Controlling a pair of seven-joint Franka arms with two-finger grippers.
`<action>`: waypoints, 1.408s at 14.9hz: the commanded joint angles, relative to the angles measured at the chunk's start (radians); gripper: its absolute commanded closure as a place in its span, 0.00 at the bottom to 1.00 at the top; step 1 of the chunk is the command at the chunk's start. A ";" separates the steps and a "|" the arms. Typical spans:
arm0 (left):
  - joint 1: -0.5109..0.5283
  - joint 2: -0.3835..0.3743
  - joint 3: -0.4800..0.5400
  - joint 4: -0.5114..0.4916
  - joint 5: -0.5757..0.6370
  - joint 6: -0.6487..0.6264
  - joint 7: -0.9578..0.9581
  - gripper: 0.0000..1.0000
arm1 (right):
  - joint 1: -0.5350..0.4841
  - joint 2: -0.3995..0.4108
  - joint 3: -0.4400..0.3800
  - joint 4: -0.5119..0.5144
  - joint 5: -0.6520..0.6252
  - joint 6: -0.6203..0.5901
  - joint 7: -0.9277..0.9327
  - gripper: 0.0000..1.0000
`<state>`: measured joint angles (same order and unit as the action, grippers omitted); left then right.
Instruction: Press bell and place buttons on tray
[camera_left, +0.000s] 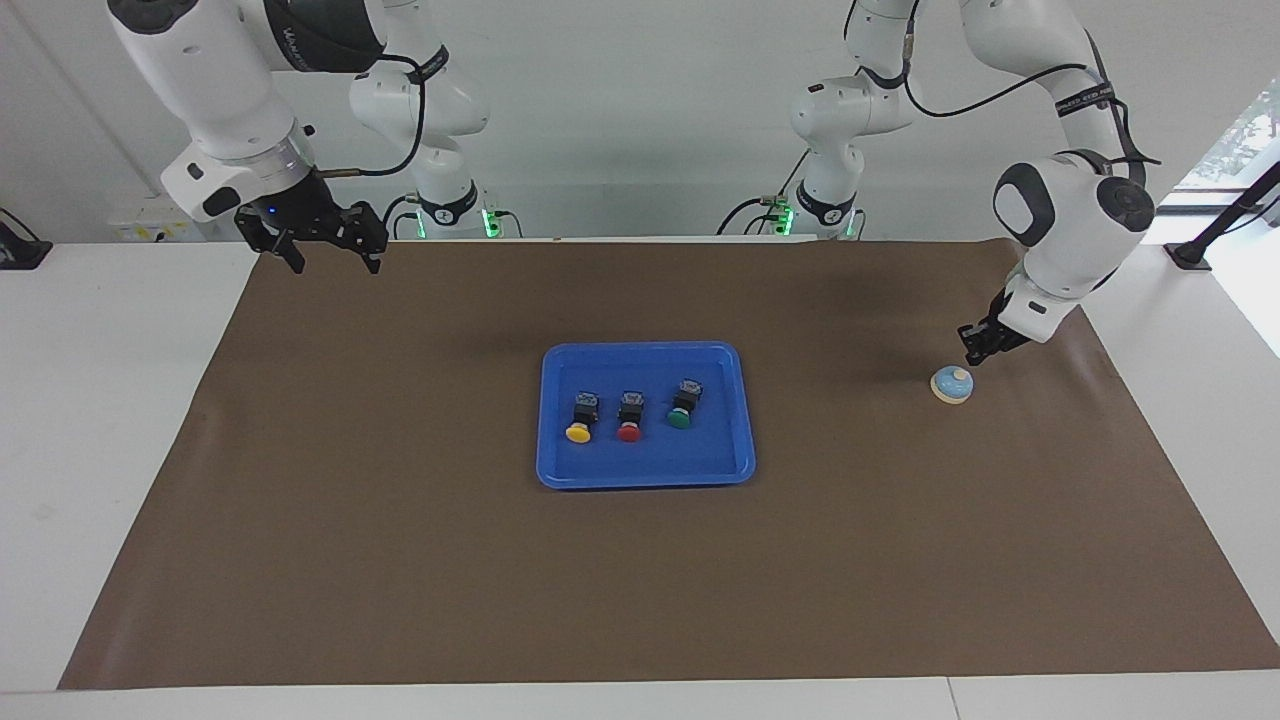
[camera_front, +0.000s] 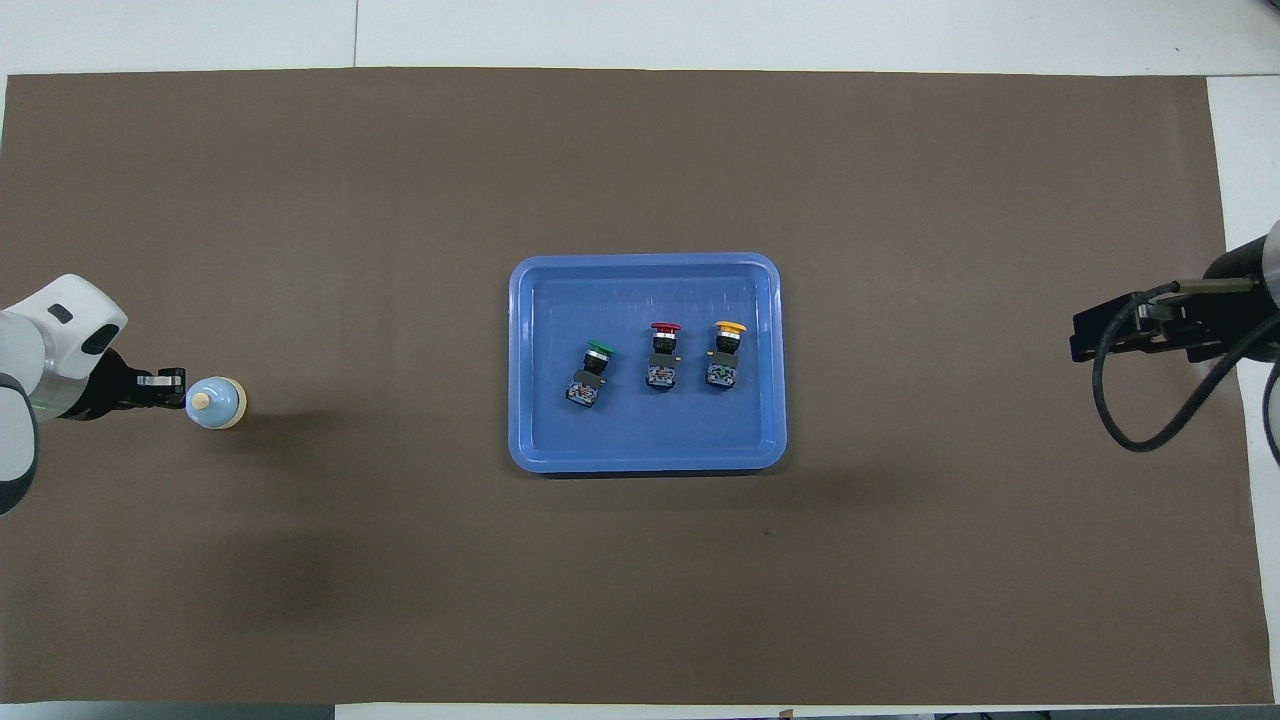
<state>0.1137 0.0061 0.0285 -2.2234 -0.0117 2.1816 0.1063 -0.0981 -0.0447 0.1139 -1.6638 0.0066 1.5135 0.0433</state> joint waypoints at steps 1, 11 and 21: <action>0.007 -0.006 -0.004 -0.077 -0.010 0.105 0.019 1.00 | -0.026 -0.009 0.020 -0.001 0.004 -0.012 -0.031 0.00; -0.014 0.046 -0.016 0.261 -0.008 -0.294 0.015 1.00 | -0.025 -0.017 0.020 -0.010 0.004 -0.013 -0.022 0.00; -0.083 -0.104 -0.015 0.360 -0.011 -0.582 0.004 0.00 | -0.025 -0.017 0.020 -0.010 0.004 -0.013 -0.022 0.00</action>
<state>0.0507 -0.0956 -0.0011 -1.8529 -0.0120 1.6106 0.1093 -0.0981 -0.0448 0.1157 -1.6638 0.0066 1.5130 0.0421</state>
